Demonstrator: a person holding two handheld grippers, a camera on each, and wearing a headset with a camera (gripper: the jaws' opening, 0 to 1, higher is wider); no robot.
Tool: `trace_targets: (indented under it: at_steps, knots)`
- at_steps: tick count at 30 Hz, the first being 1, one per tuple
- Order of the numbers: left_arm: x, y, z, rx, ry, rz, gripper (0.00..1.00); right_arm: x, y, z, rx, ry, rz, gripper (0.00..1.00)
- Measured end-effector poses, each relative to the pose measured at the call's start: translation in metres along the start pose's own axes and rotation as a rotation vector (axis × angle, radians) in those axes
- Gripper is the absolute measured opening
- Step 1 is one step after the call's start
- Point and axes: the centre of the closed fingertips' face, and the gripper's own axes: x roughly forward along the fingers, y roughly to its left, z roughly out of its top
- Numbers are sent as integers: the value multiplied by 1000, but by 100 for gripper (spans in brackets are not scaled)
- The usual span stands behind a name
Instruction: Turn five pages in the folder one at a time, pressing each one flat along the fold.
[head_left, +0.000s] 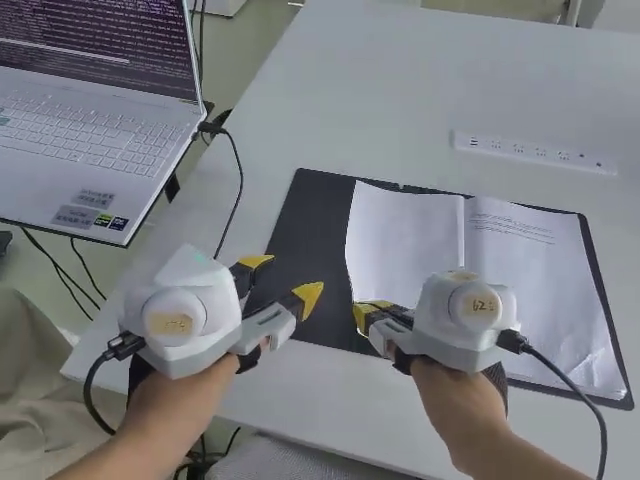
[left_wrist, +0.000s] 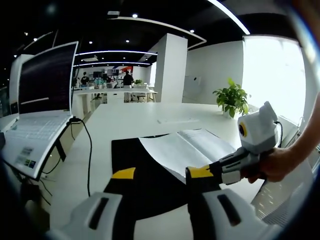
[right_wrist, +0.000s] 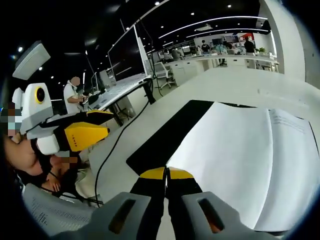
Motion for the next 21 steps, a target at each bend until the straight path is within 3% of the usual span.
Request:
trace_targets:
  at_steps: [13,21]
  knots:
    - [-1,8,-19,-13,35,0,37,30,1,-34,-32,111,-5,0]
    - [0,10,-28,-27,55,2,36,36,-1,-46,15,141,7,1]
